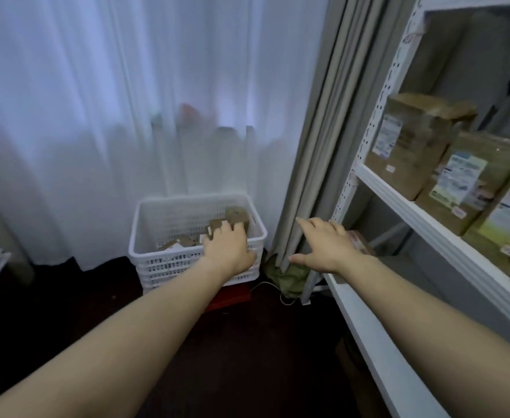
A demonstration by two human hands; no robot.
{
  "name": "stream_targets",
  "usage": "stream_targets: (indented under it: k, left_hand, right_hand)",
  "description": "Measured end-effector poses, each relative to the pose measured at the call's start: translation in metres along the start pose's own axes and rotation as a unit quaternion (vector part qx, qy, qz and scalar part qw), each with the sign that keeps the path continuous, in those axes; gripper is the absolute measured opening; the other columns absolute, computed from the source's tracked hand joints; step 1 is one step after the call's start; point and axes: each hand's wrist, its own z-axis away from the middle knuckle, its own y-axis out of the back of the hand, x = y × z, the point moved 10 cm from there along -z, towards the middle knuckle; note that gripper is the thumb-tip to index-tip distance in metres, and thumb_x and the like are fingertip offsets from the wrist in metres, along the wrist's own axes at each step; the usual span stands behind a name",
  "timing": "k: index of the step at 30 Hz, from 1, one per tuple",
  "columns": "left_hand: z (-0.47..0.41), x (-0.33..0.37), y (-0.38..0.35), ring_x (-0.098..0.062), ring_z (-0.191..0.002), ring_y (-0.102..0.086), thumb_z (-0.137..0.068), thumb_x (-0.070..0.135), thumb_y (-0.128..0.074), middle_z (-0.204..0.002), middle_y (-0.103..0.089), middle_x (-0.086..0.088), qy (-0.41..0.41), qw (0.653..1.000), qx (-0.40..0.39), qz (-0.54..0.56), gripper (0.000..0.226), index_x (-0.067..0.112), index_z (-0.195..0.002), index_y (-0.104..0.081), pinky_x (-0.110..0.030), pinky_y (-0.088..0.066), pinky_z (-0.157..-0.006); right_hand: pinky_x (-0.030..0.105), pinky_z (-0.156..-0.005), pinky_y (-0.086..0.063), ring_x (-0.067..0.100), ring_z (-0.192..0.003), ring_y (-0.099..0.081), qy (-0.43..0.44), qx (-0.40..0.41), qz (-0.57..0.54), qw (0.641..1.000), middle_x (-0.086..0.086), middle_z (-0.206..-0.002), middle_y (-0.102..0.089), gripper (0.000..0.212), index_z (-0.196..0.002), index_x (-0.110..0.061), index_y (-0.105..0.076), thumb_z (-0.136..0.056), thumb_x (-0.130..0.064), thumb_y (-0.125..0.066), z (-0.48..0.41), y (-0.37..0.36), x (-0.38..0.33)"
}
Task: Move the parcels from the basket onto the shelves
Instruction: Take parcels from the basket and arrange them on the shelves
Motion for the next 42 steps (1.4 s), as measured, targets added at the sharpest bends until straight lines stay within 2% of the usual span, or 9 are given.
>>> stream_targets:
  k: [10, 17, 20, 24, 27, 31, 35, 37, 42]
  left_hand:
    - [-0.164, -0.117, -0.041, -0.032, -0.125, -0.042, -0.089, 0.043, -0.053, -0.137, -0.042, -0.011, 0.116, 0.992, -0.048, -0.013, 0.060, 0.015, -0.138, -0.034, -0.048, -0.033, -0.106]
    - [-0.259, -0.202, -0.058, -0.031, -0.125, -0.042, -0.089, 0.041, -0.053, -0.136, -0.042, -0.012, 0.190, 0.979, -0.076, 0.000, 0.062, 0.013, -0.141, -0.033, -0.043, -0.037, -0.103]
    - [-0.314, -0.240, -0.074, -0.031, -0.123, -0.043, -0.090, 0.042, -0.054, -0.134, -0.043, -0.012, 0.201, 0.975, -0.094, 0.010, 0.059, 0.013, -0.138, -0.036, -0.043, -0.039, -0.100]
    - [-0.397, -0.286, -0.105, -0.032, -0.121, -0.045, -0.090, 0.041, -0.054, -0.131, -0.043, -0.013, 0.202, 0.969, -0.137, 0.033, 0.055, 0.013, -0.134, -0.037, -0.042, -0.042, -0.095]
    - [-0.448, -0.316, -0.139, -0.031, -0.117, -0.047, -0.090, 0.042, -0.053, -0.130, -0.044, -0.012, 0.202, 0.962, -0.178, 0.044, 0.055, 0.013, -0.134, -0.037, -0.041, -0.045, -0.093]
    - [-0.500, -0.345, -0.184, -0.030, -0.118, -0.046, -0.092, 0.040, -0.049, -0.132, -0.043, -0.014, 0.202, 0.954, -0.221, 0.024, 0.053, 0.011, -0.135, -0.036, -0.040, -0.046, -0.093]
    - [-0.558, -0.362, -0.237, -0.027, -0.120, -0.047, -0.094, 0.035, -0.049, -0.137, -0.042, -0.011, 0.192, 0.951, -0.239, 0.038, 0.055, 0.012, -0.140, -0.033, -0.036, -0.045, -0.090]
    - [-0.586, -0.370, -0.269, -0.023, -0.122, -0.046, -0.093, 0.035, -0.050, -0.140, -0.043, -0.009, 0.189, 0.954, -0.230, 0.047, 0.058, 0.013, -0.143, -0.032, -0.033, -0.044, -0.092]
    - [-0.630, -0.387, -0.348, -0.024, -0.119, -0.050, -0.095, 0.029, -0.050, -0.136, -0.048, -0.011, 0.207, 0.944, -0.234, 0.103, 0.051, 0.009, -0.140, -0.038, -0.029, -0.044, -0.089]
  right_hand:
    - [0.039, -0.114, -0.019, 0.029, -0.139, -0.029, 0.052, -0.093, -0.051, 0.993, 0.009, -0.152, -0.028, 0.088, -0.153, -0.017, -0.012, -0.088, -0.057, -0.055, -0.235, -0.082, -0.018]
    - [0.038, -0.101, -0.038, 0.029, -0.130, -0.041, 0.054, -0.157, -0.116, 0.979, 0.009, -0.146, -0.034, 0.073, -0.146, -0.017, -0.027, -0.088, -0.046, -0.060, -0.376, -0.127, -0.049]
    - [0.038, -0.102, -0.042, 0.028, -0.130, -0.039, 0.034, -0.197, -0.163, 0.966, 0.010, -0.148, -0.029, 0.076, -0.148, -0.016, -0.025, -0.087, -0.042, -0.062, -0.437, -0.157, -0.067]
    - [0.031, -0.089, -0.045, 0.025, -0.117, -0.052, -0.042, -0.210, -0.255, 0.943, 0.009, -0.137, -0.045, 0.060, -0.140, -0.015, -0.039, -0.089, -0.035, -0.062, -0.518, -0.192, -0.077]
    - [0.027, -0.084, -0.045, 0.020, -0.106, -0.057, -0.138, -0.239, -0.379, 0.883, 0.008, -0.135, -0.051, 0.060, -0.144, -0.009, -0.036, -0.092, -0.026, -0.061, -0.566, -0.234, -0.078]
    - [0.037, -0.100, -0.045, 0.026, -0.114, -0.055, -0.285, -0.253, -0.497, 0.780, 0.014, -0.138, -0.050, 0.057, -0.145, -0.004, -0.036, -0.095, -0.024, -0.057, -0.617, -0.306, -0.074]
    - [0.037, -0.092, -0.051, 0.029, -0.100, -0.058, -0.434, -0.218, -0.644, 0.591, 0.019, -0.117, -0.056, 0.040, -0.135, 0.005, -0.044, -0.099, -0.012, -0.050, -0.661, -0.386, -0.082]
    - [0.035, -0.087, -0.049, 0.031, -0.105, -0.057, -0.470, -0.204, -0.694, 0.506, 0.022, -0.120, -0.055, 0.038, -0.134, 0.006, -0.043, -0.101, -0.012, -0.046, -0.684, -0.426, -0.092]
    - [0.035, -0.100, -0.044, 0.033, -0.126, -0.048, -0.535, -0.181, -0.730, 0.385, 0.022, -0.134, -0.050, 0.033, -0.131, 0.002, -0.047, -0.101, -0.009, -0.041, -0.725, -0.523, -0.108]
